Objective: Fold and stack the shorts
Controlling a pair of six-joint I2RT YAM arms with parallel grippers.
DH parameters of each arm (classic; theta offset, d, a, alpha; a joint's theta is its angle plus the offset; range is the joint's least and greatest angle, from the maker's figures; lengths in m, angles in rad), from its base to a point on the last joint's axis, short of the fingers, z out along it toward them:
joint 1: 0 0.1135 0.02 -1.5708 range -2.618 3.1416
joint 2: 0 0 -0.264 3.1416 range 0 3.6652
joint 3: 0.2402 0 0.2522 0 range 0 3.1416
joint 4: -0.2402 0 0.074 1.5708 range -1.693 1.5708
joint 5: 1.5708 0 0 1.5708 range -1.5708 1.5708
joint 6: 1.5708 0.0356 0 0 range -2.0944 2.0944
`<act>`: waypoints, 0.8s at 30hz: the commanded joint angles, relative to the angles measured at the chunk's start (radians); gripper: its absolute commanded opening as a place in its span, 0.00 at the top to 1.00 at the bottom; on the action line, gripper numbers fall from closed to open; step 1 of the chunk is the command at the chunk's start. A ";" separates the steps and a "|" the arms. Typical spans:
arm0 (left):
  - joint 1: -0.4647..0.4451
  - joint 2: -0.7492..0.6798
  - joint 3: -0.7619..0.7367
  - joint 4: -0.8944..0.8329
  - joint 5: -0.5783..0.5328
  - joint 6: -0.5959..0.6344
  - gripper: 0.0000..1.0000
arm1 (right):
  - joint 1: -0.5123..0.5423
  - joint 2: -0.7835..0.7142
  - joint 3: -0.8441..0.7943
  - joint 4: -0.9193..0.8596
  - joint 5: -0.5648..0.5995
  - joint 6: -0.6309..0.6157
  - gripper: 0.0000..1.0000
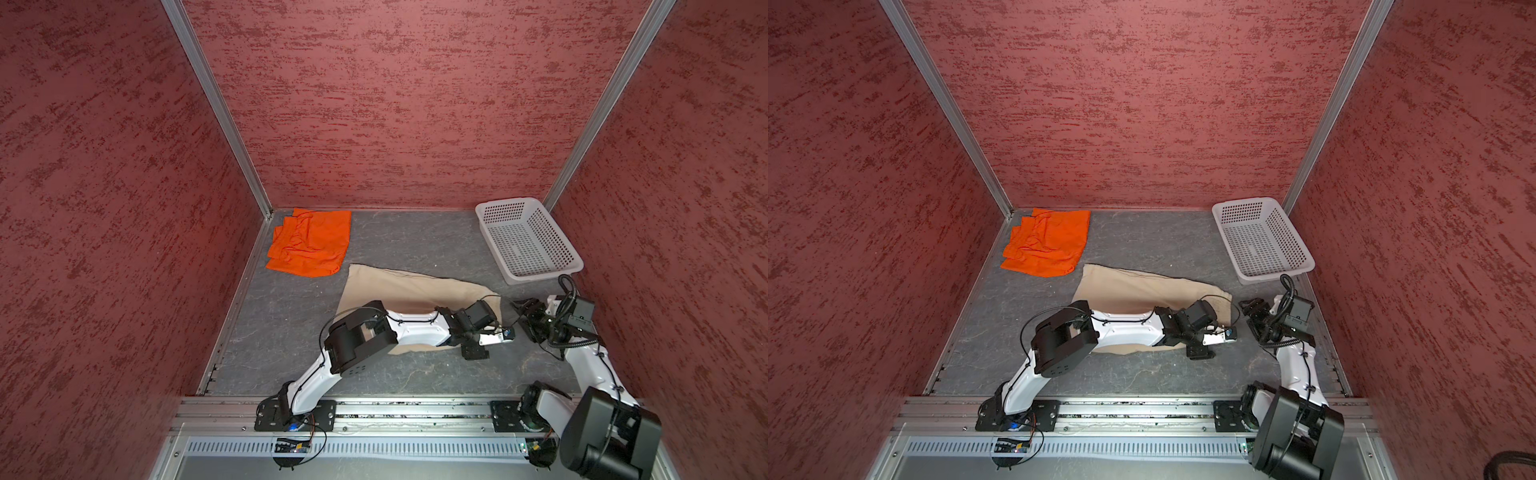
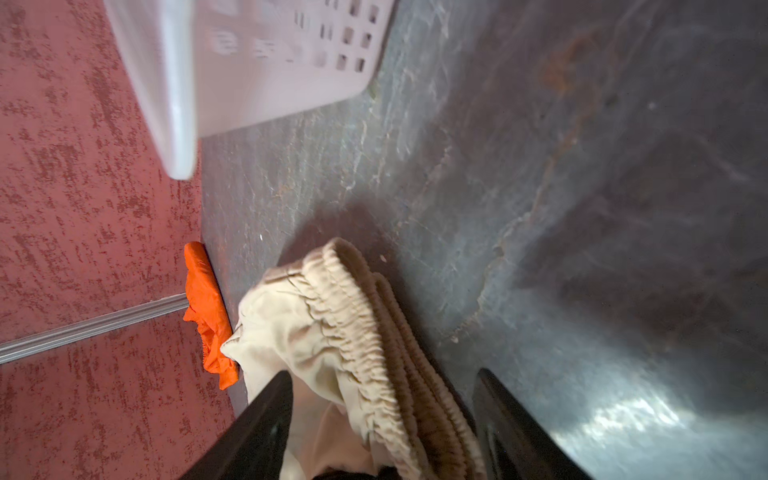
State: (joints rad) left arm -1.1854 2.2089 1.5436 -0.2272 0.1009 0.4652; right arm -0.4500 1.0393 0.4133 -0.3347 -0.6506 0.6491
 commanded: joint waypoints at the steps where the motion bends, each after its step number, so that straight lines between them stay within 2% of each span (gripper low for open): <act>1: 0.005 0.014 -0.015 0.058 -0.110 -0.033 0.65 | -0.004 0.020 -0.019 -0.025 -0.032 0.000 0.27; 4: 0.021 -0.035 -0.049 0.093 -0.062 -0.088 0.82 | -0.002 0.041 -0.048 -0.005 -0.067 0.021 0.24; 7: 0.058 -0.116 -0.124 0.198 0.042 -0.172 0.90 | 0.006 0.056 -0.092 0.059 -0.139 0.067 0.21; 10: 0.105 -0.172 -0.204 0.304 0.151 -0.247 0.93 | 0.017 0.064 -0.129 0.123 -0.206 0.114 0.20; 12: 0.124 -0.189 -0.237 0.349 0.187 -0.267 0.94 | 0.027 0.067 -0.155 0.197 -0.258 0.166 0.20; 18: 0.131 -0.189 -0.262 0.366 0.237 -0.264 0.94 | 0.100 0.083 -0.207 0.436 -0.322 0.348 0.19; 24: 0.106 -0.172 -0.243 0.328 0.240 -0.228 0.94 | 0.161 0.153 -0.238 0.651 -0.318 0.466 0.20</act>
State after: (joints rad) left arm -1.0592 2.0327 1.2808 0.0921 0.3061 0.2180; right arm -0.3126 1.1706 0.1852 0.1349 -0.9413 1.0111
